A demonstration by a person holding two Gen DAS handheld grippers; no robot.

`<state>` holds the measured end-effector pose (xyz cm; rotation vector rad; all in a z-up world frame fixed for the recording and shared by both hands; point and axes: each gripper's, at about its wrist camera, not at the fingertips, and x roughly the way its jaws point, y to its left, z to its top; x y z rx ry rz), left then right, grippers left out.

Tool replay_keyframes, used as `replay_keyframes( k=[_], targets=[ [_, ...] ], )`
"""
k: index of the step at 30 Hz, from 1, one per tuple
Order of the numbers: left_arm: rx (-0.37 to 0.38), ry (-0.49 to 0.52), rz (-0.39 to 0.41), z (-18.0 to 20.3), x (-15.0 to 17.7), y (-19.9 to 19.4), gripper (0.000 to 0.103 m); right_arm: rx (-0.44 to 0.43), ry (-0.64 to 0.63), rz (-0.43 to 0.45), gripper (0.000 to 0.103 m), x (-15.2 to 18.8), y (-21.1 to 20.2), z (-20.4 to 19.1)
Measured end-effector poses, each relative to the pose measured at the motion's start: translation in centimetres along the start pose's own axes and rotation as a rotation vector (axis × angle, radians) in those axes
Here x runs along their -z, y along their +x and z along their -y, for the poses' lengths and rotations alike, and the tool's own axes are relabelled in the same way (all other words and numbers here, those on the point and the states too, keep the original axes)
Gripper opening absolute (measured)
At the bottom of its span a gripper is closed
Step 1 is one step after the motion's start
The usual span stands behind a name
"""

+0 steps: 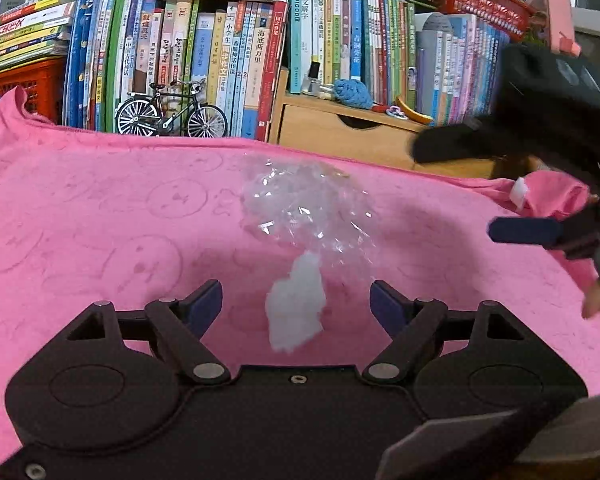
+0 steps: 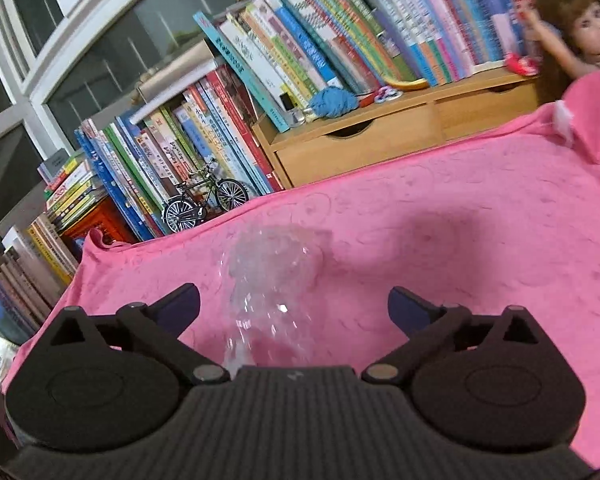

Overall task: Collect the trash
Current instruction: 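Grasp the white tissue with the left gripper while the right grasps the clear bottle, then carry the white tissue and clear bottle down past the table edge to the bin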

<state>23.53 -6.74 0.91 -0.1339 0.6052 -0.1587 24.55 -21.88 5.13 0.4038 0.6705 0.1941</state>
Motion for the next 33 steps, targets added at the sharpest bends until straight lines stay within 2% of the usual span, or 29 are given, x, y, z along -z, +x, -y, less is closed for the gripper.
replay_keyframes(
  k=[2, 4, 6, 11, 16, 18, 19, 20, 21, 23, 25, 33],
  targets=[
    [-0.038, -0.018, 0.001, -0.1, -0.1, 1.3, 0.077, 0.01, -0.019, -0.02, 0.103, -0.4, 1.8, -0.6],
    [-0.022, -0.054, -0.029, -0.7, 0.0, 2.1, 0.065, 0.032, -0.04, -0.036, 0.103, -0.7, 3.3, -1.1],
    [-0.011, -0.093, -0.046, -1.5, 0.2, 2.3, 0.026, 0.043, -0.043, -0.052, 0.103, -0.8, 4.7, -1.4],
    [0.006, -0.08, -0.061, -2.8, 0.2, 0.3, 0.025, 0.032, -0.05, -0.085, 0.103, -0.4, 7.3, -2.2],
    [-0.008, -0.069, -0.043, -3.9, 0.7, -2.9, 0.025, 0.063, -0.068, -0.111, 0.103, 0.2, 9.9, -3.1],
    [-0.007, -0.053, -0.035, -4.1, 0.9, -4.3, 0.025, 0.061, -0.061, -0.133, 0.093, 0.8, 10.6, -3.2],
    [-0.009, -0.04, -0.027, -4.2, 1.0, -4.9, 0.025, 0.061, -0.058, -0.147, 0.077, 1.2, 10.8, -3.2],
    [-0.011, -0.028, -0.016, -4.2, 1.0, -5.5, 0.025, 0.065, -0.063, -0.144, 0.075, 1.5, 10.6, -3.2],
    [-0.013, -0.021, -0.008, -4.3, 1.1, -6.0, 0.025, 0.063, -0.08, -0.132, 0.072, 1.8, 10.2, -3.3],
    [-0.011, -0.015, 0.004, -4.4, 1.0, -6.9, 0.025, 0.058, -0.091, -0.129, 0.058, 2.3, 9.2, -3.2],
    [-0.007, -0.013, 0.006, -4.6, 1.1, -7.6, 0.025, 0.047, -0.066, -0.131, 0.053, 2.5, 8.0, -2.8],
    [0.026, 0.025, -0.01, -4.5, 2.2, -10.6, 0.025, -0.027, -0.114, -0.138, 0.048, 5.2, 0.3, -2.1]
  ],
)
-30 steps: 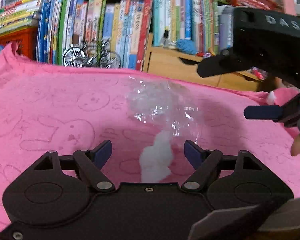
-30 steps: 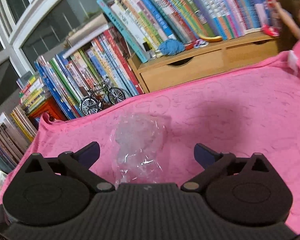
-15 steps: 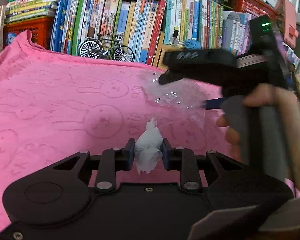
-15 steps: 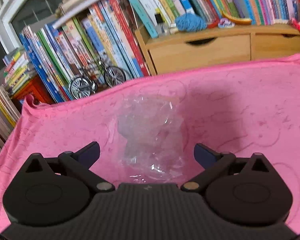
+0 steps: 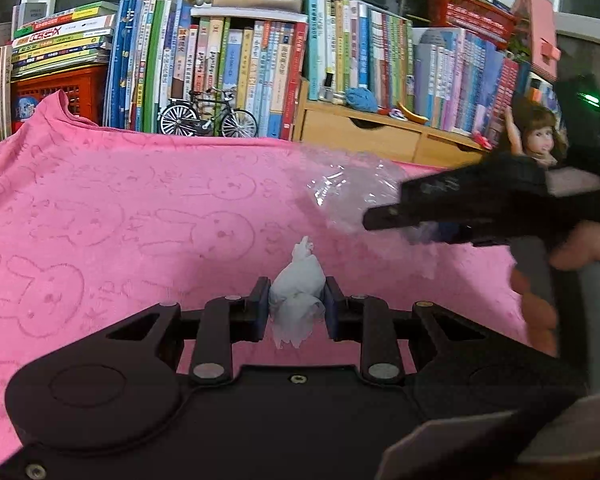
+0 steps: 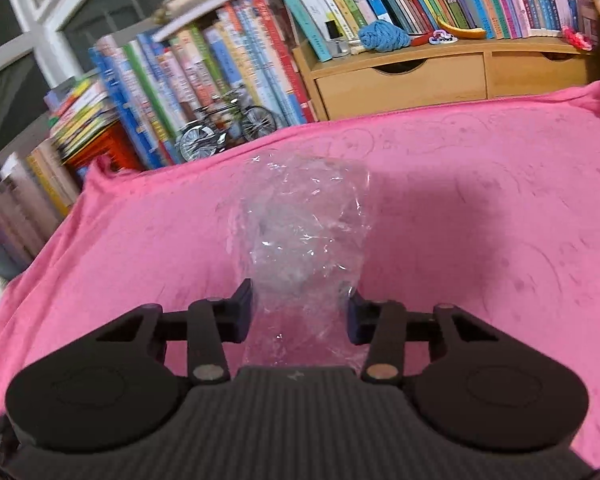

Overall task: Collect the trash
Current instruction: 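Carry the white tissue and clear bottle down past the table edge to the bin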

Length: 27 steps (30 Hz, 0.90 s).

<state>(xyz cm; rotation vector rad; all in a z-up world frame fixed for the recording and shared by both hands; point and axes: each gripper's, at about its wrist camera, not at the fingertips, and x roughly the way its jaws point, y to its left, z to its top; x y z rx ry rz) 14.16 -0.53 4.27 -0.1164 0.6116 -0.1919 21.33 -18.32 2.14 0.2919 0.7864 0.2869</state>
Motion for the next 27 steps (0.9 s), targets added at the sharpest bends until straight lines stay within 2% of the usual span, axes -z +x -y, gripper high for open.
replay_keyframes(
  k=[10, 27],
  targets=[
    [0.051, 0.044, 0.007, 0.9, 3.1, -5.8, 0.026, -0.019, -0.068, 0.017, 0.048, 7.2, -9.1, 0.5],
    [0.151, 0.104, -0.095, 2.4, 11.1, -13.7, 0.026, 0.0, -0.199, 0.037, 0.048, 18.8, -19.3, -1.6]
  ],
)
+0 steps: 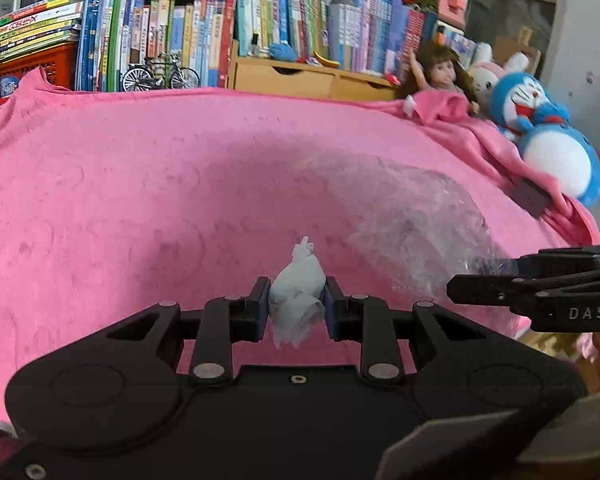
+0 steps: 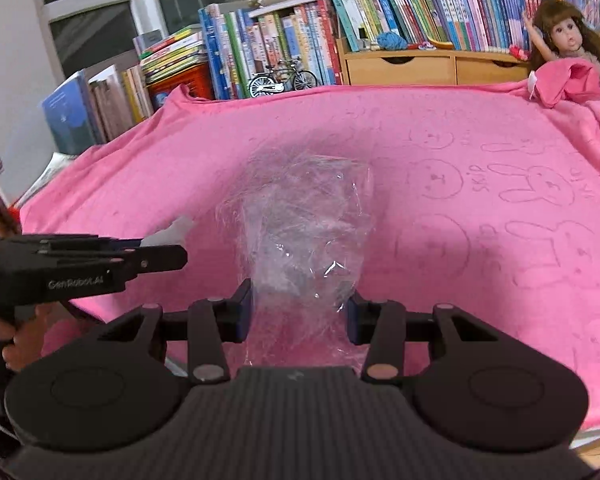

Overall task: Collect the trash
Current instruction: 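Carry the white tissue and clear bottle down past the table edge to the bin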

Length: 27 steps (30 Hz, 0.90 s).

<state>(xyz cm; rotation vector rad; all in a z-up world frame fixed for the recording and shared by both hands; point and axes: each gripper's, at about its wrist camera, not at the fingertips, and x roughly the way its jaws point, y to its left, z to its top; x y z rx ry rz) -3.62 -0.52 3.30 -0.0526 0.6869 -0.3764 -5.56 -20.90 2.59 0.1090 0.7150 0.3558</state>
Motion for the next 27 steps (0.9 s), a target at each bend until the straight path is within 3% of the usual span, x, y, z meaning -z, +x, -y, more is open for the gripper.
replay_keyframes(
  k=[12, 27],
  targets=[
    [0.057, 0.052, -0.126, 1.4, 4.6, -1.3, 0.026, -0.047, -0.016, -0.088, 0.048, 6.0, -3.6, -2.8],
    [0.029, 0.113, -0.333, 3.0, 10.9, 1.5, 0.027, -0.017, 0.062, -0.288, 0.048, 13.2, -1.1, -3.1]
  ],
)
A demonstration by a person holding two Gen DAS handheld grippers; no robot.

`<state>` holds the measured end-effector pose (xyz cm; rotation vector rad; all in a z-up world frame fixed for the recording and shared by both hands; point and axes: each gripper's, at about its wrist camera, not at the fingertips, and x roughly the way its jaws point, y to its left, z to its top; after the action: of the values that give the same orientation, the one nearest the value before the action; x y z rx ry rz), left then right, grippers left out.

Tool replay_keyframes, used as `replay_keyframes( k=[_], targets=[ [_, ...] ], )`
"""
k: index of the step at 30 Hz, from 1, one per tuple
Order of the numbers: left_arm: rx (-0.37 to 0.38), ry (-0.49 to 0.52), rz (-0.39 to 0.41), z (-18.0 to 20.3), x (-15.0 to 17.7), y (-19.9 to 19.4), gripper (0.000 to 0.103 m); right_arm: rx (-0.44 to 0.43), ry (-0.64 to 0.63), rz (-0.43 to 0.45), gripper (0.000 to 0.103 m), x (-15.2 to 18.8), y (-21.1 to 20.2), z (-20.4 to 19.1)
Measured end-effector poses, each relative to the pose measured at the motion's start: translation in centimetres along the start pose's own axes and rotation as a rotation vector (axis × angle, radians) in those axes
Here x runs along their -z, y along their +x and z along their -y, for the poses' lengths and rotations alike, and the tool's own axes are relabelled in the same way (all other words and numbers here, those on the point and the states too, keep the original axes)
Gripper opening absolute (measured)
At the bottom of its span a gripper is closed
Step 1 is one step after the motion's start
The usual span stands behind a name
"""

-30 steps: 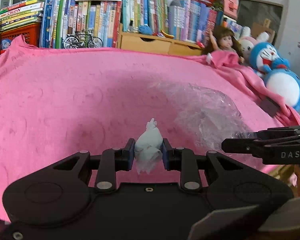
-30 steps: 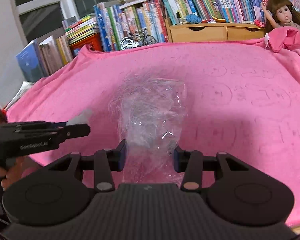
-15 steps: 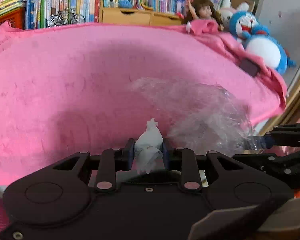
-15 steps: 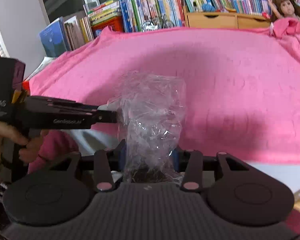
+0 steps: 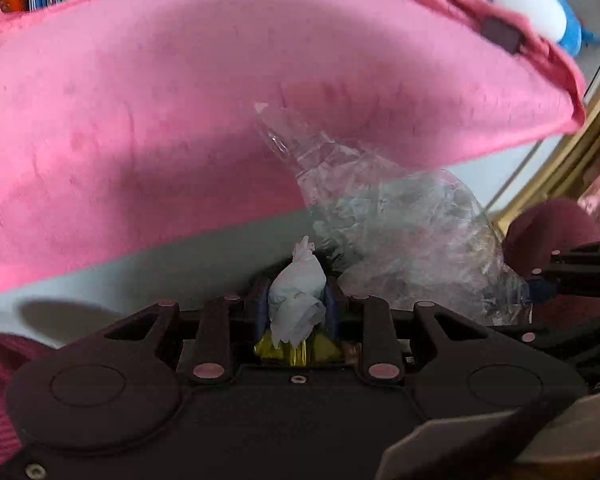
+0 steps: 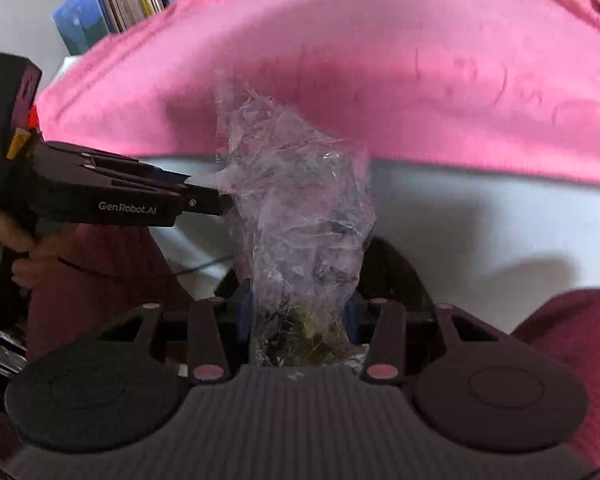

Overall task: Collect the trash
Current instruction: 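Carry the white tissue and clear bottle down past the table edge to the bin, then open both grippers to drop the tissue and bottle into the bin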

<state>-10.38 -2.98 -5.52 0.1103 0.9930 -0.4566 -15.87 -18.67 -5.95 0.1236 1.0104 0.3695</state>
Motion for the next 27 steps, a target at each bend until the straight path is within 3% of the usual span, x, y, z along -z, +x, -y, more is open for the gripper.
replay_keyframes(
  k=[14, 27],
  targets=[
    [-0.025, 0.002, -0.127, 0.2, 1.9, 4.0, 0.028, 0.043, 0.094, -0.14, 0.05, 0.6, 4.8, 0.1],
    [-0.026, 0.0, -0.147, 0.9, 1.8, 5.3, 0.029, 0.073, 0.128, -0.138, 0.056, -0.4, 5.3, 0.6]
  ],
)
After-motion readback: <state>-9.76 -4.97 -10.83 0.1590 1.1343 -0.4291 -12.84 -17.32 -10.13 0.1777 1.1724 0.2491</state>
